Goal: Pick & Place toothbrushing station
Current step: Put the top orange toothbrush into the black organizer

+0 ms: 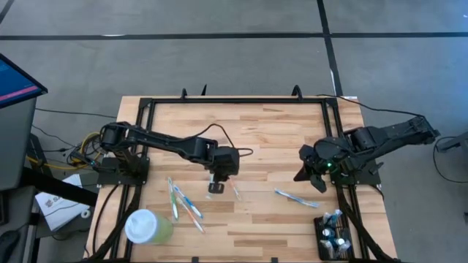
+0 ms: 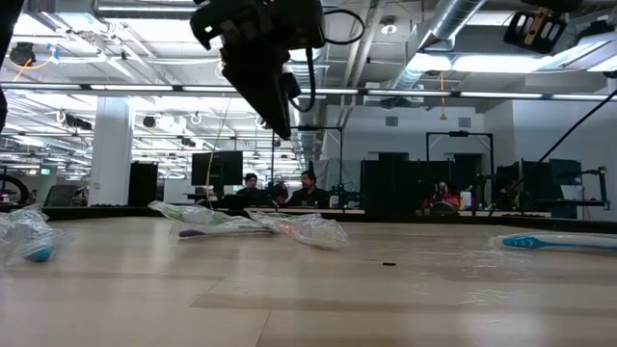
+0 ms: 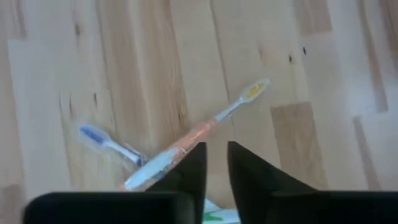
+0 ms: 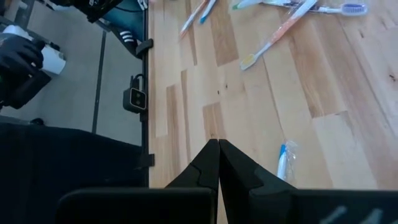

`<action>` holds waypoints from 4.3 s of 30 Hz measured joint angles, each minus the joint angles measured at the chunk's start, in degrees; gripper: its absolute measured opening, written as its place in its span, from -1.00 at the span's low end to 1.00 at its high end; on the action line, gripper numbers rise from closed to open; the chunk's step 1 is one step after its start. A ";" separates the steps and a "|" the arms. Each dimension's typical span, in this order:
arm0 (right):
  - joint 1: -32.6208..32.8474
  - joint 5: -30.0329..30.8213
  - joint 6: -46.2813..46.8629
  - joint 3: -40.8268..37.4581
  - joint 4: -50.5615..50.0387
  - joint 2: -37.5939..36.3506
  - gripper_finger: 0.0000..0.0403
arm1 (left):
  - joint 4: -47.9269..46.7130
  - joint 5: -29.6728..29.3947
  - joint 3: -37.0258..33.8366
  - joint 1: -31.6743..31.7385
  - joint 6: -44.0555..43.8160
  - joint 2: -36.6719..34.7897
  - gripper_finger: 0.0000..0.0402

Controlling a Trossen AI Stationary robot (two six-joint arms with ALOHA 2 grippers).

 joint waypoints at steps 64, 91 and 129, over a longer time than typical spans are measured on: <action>0.00 2.93 -0.04 0.02 0.20 -0.01 -1.00 | 0.97 -3.37 -4.27 0.78 9.43 10.84 0.04; -0.07 3.06 -1.54 0.02 0.20 -0.01 -1.00 | 4.10 -4.06 -1.03 -1.75 10.44 10.84 0.04; -0.07 3.50 -1.72 0.00 -0.31 0.00 -1.00 | 4.98 -2.73 -1.09 -1.92 11.31 14.09 -0.78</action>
